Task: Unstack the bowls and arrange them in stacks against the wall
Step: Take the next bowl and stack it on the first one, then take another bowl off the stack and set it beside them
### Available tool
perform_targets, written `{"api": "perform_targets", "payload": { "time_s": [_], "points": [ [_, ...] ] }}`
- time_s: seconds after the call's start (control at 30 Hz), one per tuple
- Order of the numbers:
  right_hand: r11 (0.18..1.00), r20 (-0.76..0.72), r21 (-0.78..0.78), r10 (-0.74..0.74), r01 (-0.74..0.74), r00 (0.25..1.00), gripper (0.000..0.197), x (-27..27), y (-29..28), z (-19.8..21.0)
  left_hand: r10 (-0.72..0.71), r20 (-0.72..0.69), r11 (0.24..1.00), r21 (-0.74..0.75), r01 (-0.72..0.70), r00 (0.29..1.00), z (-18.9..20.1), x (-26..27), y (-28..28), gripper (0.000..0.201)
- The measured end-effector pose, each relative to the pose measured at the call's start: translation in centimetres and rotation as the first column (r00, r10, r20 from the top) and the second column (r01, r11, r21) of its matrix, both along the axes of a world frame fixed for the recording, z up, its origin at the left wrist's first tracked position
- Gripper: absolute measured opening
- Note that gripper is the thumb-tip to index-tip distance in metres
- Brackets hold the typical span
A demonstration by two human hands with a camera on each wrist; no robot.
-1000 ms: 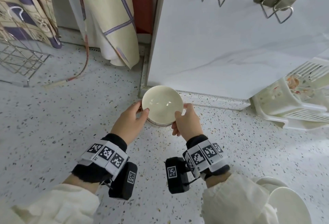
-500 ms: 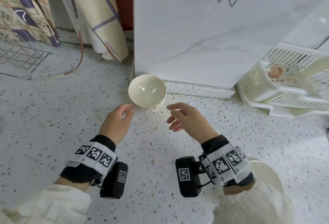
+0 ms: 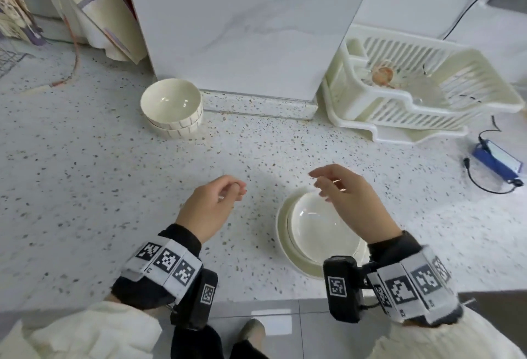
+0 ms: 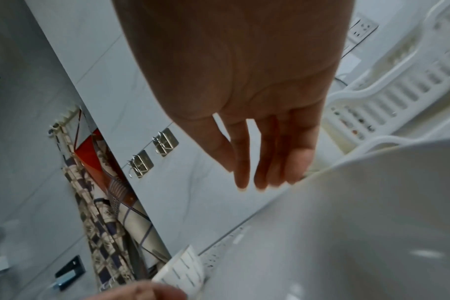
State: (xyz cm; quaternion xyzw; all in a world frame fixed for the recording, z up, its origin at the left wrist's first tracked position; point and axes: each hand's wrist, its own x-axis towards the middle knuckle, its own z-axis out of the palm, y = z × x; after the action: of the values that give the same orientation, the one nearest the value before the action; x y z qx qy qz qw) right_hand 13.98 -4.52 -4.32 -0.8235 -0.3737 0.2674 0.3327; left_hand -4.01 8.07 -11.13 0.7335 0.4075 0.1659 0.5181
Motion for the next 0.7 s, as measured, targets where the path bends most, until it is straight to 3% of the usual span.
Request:
{"api": "perform_targets", "payload": {
  "time_s": [0.13,0.27,0.4,0.53,0.7],
  "points": [
    [0.998,0.152,0.003,-0.065,0.065,0.986,0.022,1.7,-3.2,-1.5,-0.073,0.014,0.992,0.100,0.071,0.997,0.2,2.1,-3.2,0.022],
    [0.995,0.163,-0.049,-0.072,0.081,0.984,0.026,2.4,-5.0,-2.9,-0.143,-0.024,0.964,0.225,0.145,0.989,0.3,3.3,-5.6,0.029],
    [0.992,0.202,-0.110,-0.039,0.063,0.979,0.032,2.3,-5.9,-4.3,-0.120,-0.121,0.926,0.344,0.155,0.985,0.0,3.7,-6.5,0.033],
    [0.983,0.254,-0.183,0.038,0.009,0.967,0.030,2.4,-6.5,-4.9,-0.114,-0.176,0.914,0.367,0.173,0.978,0.0,3.9,-7.2,0.032],
    [0.976,0.281,-0.217,0.074,-0.012,0.957,0.031,2.3,-6.4,-4.9,-0.138,-0.363,0.880,0.381,0.282,0.922,0.6,5.0,-7.2,0.030]
  ]
}}
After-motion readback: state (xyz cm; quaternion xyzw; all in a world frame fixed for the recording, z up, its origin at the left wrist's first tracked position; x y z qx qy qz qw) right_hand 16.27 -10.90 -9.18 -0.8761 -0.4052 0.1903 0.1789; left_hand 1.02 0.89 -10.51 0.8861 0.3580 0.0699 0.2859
